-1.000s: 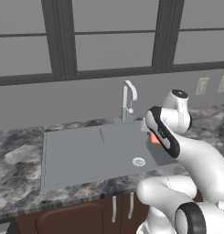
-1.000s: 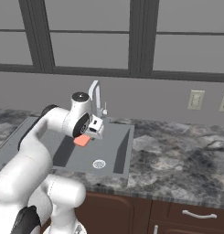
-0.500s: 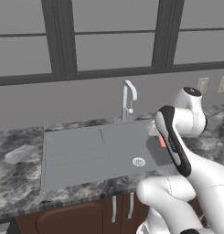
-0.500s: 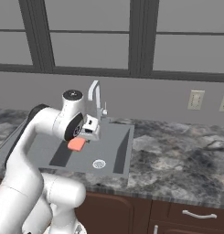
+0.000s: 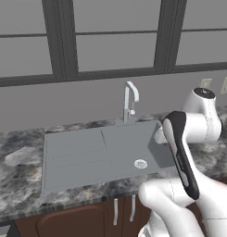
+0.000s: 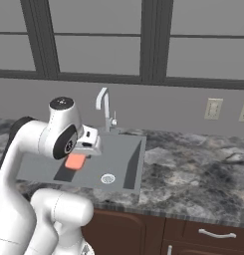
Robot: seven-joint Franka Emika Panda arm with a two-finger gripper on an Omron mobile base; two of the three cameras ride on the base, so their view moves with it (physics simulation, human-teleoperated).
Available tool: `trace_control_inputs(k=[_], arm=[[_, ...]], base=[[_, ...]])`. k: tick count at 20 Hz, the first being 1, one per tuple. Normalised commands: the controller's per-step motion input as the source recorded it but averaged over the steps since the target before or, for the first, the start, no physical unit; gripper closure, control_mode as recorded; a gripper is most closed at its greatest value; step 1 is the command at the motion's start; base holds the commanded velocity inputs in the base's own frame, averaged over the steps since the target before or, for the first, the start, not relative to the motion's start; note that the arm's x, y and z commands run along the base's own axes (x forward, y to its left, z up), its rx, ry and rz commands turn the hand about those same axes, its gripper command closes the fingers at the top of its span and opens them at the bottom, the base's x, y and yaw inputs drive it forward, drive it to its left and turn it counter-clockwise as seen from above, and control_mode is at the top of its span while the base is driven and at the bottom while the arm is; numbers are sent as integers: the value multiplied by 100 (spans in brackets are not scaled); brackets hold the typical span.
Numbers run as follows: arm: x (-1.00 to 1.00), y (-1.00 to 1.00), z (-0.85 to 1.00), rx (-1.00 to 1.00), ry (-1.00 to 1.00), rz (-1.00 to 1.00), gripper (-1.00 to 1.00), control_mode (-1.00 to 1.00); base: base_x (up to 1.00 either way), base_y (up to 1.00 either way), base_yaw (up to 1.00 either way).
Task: Pick up the bar soap and bar soap from the sink, and place them back in the cabinet, and close the cabinet doors.
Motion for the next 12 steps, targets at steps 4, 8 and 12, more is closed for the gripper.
trace_control_inputs(k=[4, 8, 12], arm=[[-37, 0, 21, 0, 0, 8, 100, -100], [-45, 0, 22, 0, 0, 8, 100, -100], [-25, 1, 35, 0, 0, 1, 100, -100]], base=[[0, 0, 0], [0, 0, 0], [0, 0, 0]])
